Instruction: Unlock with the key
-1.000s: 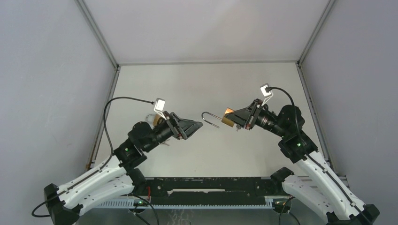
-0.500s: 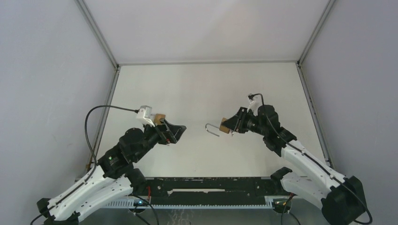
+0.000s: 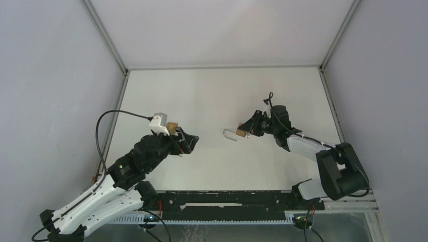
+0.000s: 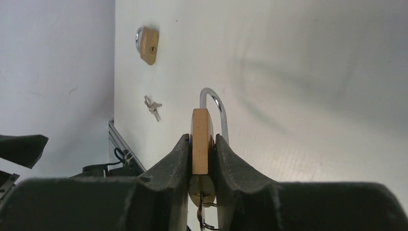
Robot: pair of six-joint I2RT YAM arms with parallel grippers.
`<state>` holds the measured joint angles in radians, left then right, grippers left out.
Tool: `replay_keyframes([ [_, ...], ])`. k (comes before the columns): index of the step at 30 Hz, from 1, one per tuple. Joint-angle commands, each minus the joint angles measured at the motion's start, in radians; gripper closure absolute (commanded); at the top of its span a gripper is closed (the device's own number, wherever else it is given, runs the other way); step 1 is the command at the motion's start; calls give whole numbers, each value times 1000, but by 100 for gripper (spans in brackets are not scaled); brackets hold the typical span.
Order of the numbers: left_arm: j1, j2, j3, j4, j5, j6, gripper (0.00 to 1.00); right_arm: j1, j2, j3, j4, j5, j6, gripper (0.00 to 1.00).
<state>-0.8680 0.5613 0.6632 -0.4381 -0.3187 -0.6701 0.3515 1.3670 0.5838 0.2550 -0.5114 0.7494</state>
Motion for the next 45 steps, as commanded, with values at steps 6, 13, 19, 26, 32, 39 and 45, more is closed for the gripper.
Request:
replay_keyframes([
  [6,1,53,42,42,16,18,0,-87,178,50,287,-128,66,100],
  [13,1,64,36,61,33,9,0,-136,291,77,368,-173,74,100],
  [19,1,68,42,65,35,11,0,-158,360,116,357,-211,54,90],
  [26,1,75,43,71,40,10,1,-163,394,123,331,-192,16,65],
  [32,1,74,41,72,46,9,1,-165,419,123,319,-188,0,58],
  [39,1,58,28,76,44,3,1,-166,422,123,267,-159,-32,31],
  [45,2,55,15,93,49,-3,2,-175,394,123,199,-127,-63,17],
])
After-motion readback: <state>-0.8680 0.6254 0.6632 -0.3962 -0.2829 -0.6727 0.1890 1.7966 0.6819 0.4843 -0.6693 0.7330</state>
